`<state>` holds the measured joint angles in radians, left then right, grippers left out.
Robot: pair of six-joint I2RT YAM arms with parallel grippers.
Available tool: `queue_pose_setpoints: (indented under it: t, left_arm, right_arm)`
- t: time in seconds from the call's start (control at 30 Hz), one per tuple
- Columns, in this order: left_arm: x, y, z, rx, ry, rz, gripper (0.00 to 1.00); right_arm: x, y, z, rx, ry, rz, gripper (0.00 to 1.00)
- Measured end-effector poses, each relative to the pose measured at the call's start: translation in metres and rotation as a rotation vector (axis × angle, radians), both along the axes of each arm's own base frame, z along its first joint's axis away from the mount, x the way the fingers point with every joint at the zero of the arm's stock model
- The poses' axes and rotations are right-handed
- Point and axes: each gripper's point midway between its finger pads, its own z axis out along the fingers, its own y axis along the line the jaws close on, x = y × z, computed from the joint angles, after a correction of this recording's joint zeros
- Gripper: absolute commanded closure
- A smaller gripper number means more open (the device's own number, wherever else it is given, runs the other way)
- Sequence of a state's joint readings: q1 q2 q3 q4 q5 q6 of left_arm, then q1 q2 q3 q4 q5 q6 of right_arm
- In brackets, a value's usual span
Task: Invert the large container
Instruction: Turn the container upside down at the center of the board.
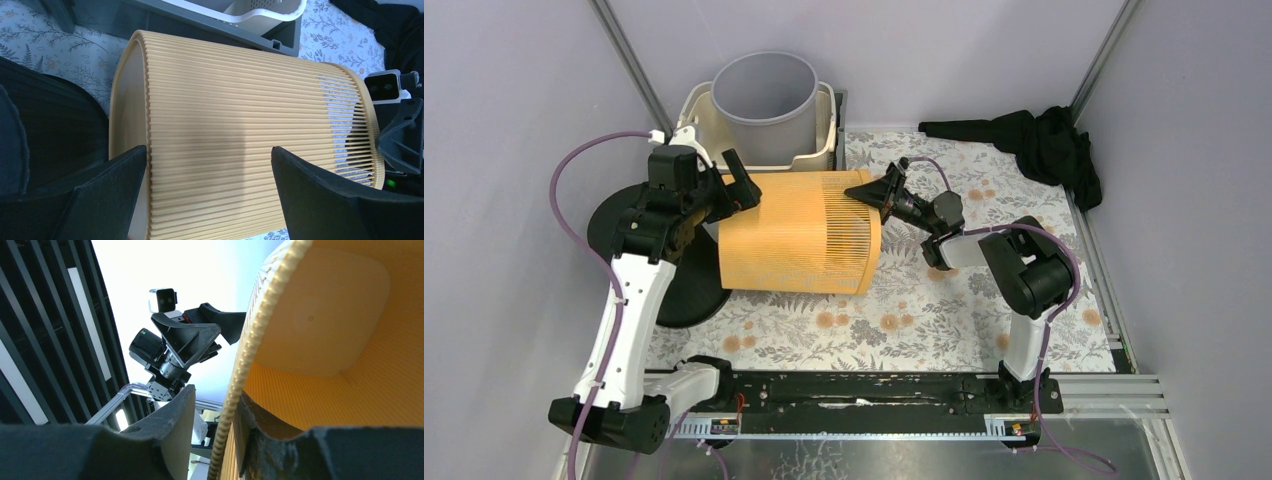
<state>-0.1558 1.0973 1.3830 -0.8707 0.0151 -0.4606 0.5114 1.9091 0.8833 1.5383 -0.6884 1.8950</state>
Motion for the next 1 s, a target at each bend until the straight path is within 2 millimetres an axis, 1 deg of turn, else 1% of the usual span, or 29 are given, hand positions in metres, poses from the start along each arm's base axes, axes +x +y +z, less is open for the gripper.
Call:
queue_pose_setpoints:
  t: [0.17, 0.43, 0.63, 0.73, 0.87, 1.0]
  left_arm:
    - [0.003, -0.002, 0.003, -0.022, -0.016, -0.004, 0.0]
    - [0.009, -0.004, 0.009, -0.056, -0.044, -0.006, 0.0]
    - [0.015, -0.011, 0.02, -0.096, -0.086, -0.024, 0.0]
    - [0.019, -0.016, 0.03, -0.118, -0.123, -0.041, 0.0]
    - [0.022, -0.026, 0.049, -0.146, -0.181, -0.075, 0.0]
    - [0.023, -0.046, 0.073, -0.181, -0.251, -0.133, 0.0]
  right_arm:
    - [-0.001, -0.001, 0.002, 0.01, -0.019, -0.001, 0.5]
    - [-0.003, -0.004, 0.003, 0.018, -0.032, 0.001, 0.44]
    - [-0.005, -0.006, -0.006, 0.008, -0.02, 0.001, 0.42]
    - [-0.005, -0.007, -0.016, -0.004, 0.0, 0.002, 0.42]
    - [-0.01, -0.007, -0.029, -0.026, 0.018, 0.019, 0.42]
    - [-0.015, -0.007, -0.046, -0.06, 0.031, 0.029, 0.42]
